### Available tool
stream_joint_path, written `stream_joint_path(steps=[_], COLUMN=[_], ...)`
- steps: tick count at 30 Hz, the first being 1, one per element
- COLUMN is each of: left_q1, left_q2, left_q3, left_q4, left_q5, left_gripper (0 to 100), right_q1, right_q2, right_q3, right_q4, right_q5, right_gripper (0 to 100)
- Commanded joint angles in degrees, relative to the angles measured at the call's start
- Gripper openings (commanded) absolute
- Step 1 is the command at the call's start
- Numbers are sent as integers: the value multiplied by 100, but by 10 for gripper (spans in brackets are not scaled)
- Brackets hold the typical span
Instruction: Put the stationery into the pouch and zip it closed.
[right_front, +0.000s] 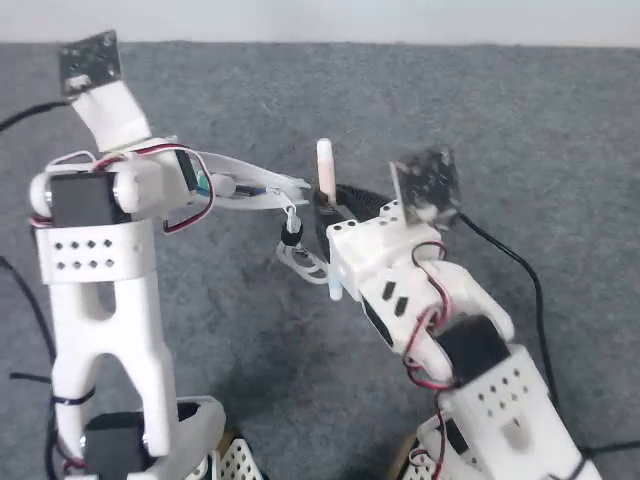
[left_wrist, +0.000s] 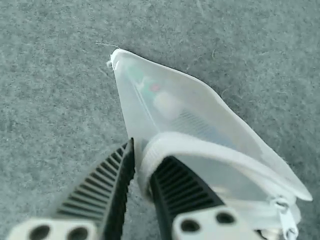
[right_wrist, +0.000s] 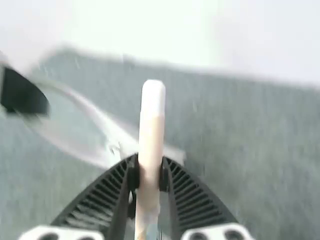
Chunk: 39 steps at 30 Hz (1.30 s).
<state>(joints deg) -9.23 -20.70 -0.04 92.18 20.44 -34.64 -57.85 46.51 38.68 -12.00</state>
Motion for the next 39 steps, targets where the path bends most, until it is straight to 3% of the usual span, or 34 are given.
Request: stream_joint_path(steps=[1,16,39], left_q1=[18,18,-202], left_q2=[-62,-97,-97], left_q3=[-374,-198,-198], left_q4=[0,-114,-114], left_q5=[-53,-53,-53], left_gripper=[11,11,11], right_q1=[-259,-532,-541], right_q2=[-514,-312,3969], right_q3=[-26,-9,62], right_q4=[-444,-3275,-7802], right_q5=[-44,-62,-35], right_gripper=[6,7,7])
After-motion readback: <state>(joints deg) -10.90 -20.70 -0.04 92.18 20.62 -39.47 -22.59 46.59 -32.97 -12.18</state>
